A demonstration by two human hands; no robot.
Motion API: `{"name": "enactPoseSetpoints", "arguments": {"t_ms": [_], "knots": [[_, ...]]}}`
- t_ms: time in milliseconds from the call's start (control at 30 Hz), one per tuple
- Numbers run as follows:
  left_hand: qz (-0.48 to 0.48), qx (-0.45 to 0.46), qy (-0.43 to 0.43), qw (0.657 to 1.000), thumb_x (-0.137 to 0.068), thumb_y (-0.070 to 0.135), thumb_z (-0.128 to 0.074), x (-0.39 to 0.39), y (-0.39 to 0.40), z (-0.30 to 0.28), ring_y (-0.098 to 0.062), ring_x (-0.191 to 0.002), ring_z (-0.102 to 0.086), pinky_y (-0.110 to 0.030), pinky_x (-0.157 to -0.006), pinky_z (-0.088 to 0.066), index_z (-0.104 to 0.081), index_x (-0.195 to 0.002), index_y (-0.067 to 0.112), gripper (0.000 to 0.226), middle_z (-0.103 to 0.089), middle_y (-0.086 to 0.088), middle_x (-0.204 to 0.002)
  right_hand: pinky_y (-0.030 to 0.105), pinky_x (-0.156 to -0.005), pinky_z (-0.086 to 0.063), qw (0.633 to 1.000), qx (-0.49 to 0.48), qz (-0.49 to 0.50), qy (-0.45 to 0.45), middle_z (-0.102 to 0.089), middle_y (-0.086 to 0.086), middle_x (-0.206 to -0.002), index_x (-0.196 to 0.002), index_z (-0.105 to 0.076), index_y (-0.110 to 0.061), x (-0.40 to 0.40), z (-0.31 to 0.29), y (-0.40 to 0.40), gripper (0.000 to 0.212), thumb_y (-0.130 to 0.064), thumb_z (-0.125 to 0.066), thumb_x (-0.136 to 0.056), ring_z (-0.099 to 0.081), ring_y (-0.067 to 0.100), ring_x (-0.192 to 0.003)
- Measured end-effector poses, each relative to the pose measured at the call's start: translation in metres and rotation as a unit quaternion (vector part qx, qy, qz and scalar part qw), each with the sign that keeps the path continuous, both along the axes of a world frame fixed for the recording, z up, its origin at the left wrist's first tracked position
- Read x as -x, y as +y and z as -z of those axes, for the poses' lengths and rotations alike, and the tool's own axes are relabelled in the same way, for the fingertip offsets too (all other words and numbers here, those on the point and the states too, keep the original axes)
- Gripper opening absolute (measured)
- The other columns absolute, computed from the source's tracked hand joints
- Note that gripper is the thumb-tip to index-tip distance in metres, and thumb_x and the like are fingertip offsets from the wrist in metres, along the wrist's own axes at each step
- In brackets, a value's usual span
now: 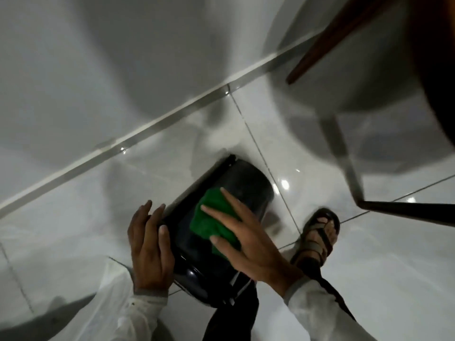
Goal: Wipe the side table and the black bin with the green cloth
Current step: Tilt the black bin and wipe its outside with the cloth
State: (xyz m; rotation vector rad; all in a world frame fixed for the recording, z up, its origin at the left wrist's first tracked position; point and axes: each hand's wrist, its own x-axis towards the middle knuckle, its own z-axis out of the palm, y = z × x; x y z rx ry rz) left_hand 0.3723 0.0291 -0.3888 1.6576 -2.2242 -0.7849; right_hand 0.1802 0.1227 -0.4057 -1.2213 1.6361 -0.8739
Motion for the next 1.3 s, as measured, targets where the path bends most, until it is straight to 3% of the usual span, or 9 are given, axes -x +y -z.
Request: {"name": "enactPoseSetpoints", "arguments": {"t_ms": [100,200,367,567,667,767,967,1167,1300], "knots": [[-0.029,0.035,0.045,0.998,-0.112,0.03,-0.031,-0.01,0.006,0.018,-0.019,-0.153,-0.037,-0.033,-0.128,-0.028,-0.057,-0.144,0.008,0.047,-0.05,-0.017,-0.156,0.051,-0.131,-0.023,0.986,0.036,-0.095,0.13,-0.028,0.012,-0.173,-0.15,-0.053,-0.034,-0.022,0.039,-0.009,0.052,-0.057,-0.039,-0.106,-0.028,0.028,-0.162],[-0.026,0.053,0.047,0.997,-0.111,0.03,-0.031,-0.025,0.008,0.028,-0.018,-0.151,-0.039,-0.04,-0.126,-0.033,-0.054,-0.146,0.009,0.047,-0.052,-0.019,-0.152,0.057,-0.121,-0.04,0.974,0.003,0.046,0.223,-0.048,0.024,-0.159,-0.136,-0.07,-0.018,0.003,0.083,-0.033,0.044,-0.043,-0.05,-0.106,-0.05,0.042,-0.148],[-0.036,0.048,0.058,0.997,-0.111,0.04,-0.03,0.01,0.003,0.021,-0.011,-0.14,-0.043,-0.05,-0.118,-0.041,-0.058,-0.142,0.007,0.053,-0.058,-0.018,-0.133,0.04,-0.129,-0.029,0.953,-0.172,0.211,0.135,-0.036,0.021,-0.167,-0.14,-0.064,-0.006,0.041,0.095,-0.064,0.04,-0.026,-0.058,-0.106,-0.038,0.04,-0.154],[-0.014,0.08,0.04,0.996,-0.109,0.032,-0.033,0.038,0.003,0.015,-0.031,-0.119,-0.053,-0.051,-0.105,-0.044,-0.066,-0.127,0.0,0.049,-0.059,-0.018,-0.119,0.037,-0.13,-0.025,0.994,0.076,-0.038,0.07,-0.031,0.008,-0.171,-0.146,-0.056,-0.027,-0.004,0.044,-0.003,0.043,-0.044,-0.045,-0.108,-0.032,0.022,-0.159],[-0.014,0.096,0.049,0.994,-0.109,0.033,-0.034,0.043,0.002,0.016,-0.012,-0.117,-0.049,-0.048,-0.1,-0.044,-0.072,-0.108,0.002,0.049,-0.06,-0.014,-0.111,0.042,-0.128,-0.033,0.981,-0.079,0.148,0.095,-0.044,0.017,-0.161,-0.144,-0.059,-0.008,0.043,0.089,-0.023,0.04,-0.025,-0.051,-0.108,-0.044,0.031,-0.151],[-0.015,0.11,0.05,0.993,-0.109,0.036,-0.036,0.06,-0.004,0.017,0.006,-0.116,-0.044,-0.046,-0.097,-0.045,-0.075,-0.096,0.008,0.05,-0.061,-0.006,-0.107,0.028,-0.121,-0.034,0.917,-0.215,0.334,-0.046,-0.045,0.015,-0.157,-0.147,-0.053,-0.005,0.078,0.102,-0.046,0.041,-0.019,-0.054,-0.108,-0.044,0.032,-0.148],[-0.037,0.121,0.009,0.992,-0.107,0.027,-0.038,0.075,-0.012,0.015,-0.006,-0.106,-0.045,-0.033,-0.096,-0.039,-0.071,-0.091,0.008,0.042,-0.063,-0.009,-0.102,0.031,-0.131,-0.025,0.995,0.026,0.056,-0.074,-0.026,-0.008,-0.172,-0.143,-0.056,-0.042,0.005,0.023,0.01,0.037,-0.047,-0.05,-0.106,-0.028,0.014,-0.159],[-0.038,0.104,0.043,0.993,-0.106,0.025,-0.041,0.107,-0.005,0.011,0.009,-0.115,-0.044,-0.026,-0.103,-0.038,-0.059,-0.129,0.003,0.036,-0.06,0.001,-0.111,0.038,-0.125,-0.034,0.939,-0.205,0.267,-0.068,-0.047,0.017,-0.158,-0.14,-0.063,-0.005,0.091,0.084,-0.052,0.038,-0.018,-0.061,-0.105,-0.047,0.033,-0.147],[-0.05,0.094,0.034,0.994,-0.106,0.021,-0.042,0.12,-0.018,0.01,0.003,-0.112,-0.043,-0.017,-0.104,-0.033,-0.055,-0.137,0.003,0.038,-0.058,0.005,-0.111,0.012,-0.125,-0.015,0.989,-0.038,0.117,-0.085,-0.041,-0.005,-0.165,-0.131,-0.07,-0.031,0.048,0.039,-0.042,0.034,-0.038,-0.064,-0.098,-0.036,0.011,-0.153]]}}
